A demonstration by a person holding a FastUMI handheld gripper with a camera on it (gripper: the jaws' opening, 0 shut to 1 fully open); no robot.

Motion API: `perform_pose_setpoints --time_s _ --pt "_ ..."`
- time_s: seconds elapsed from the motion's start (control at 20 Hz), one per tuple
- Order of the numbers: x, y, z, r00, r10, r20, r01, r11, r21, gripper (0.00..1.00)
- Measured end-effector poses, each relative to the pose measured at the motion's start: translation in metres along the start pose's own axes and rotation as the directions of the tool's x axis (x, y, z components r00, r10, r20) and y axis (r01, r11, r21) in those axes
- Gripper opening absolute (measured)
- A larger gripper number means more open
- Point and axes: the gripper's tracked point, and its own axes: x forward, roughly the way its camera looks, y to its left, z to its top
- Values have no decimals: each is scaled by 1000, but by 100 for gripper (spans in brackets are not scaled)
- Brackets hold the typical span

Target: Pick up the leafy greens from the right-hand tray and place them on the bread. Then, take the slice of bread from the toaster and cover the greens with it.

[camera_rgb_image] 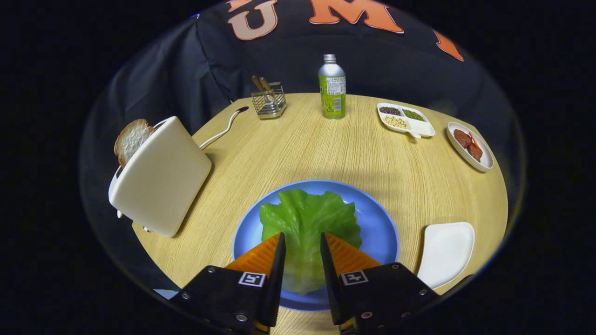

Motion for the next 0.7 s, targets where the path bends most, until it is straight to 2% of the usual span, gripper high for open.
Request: perform_pose_setpoints --time_s 0.05,0.1,0.3,0.45,0.7 --pt "-3 1 3 1000 -8 9 8 1000 -11 49" --pt "-7 1 7 1000 -17 17 17 1000 -22 59" --pt "-24 15 22 1000 -8 25 9 999 -40 81" --pt "-39 30 34 1000 25 12 -24 999 -31 87" --pt "-69 61 69 997 66 37 -65 998 -17 88"
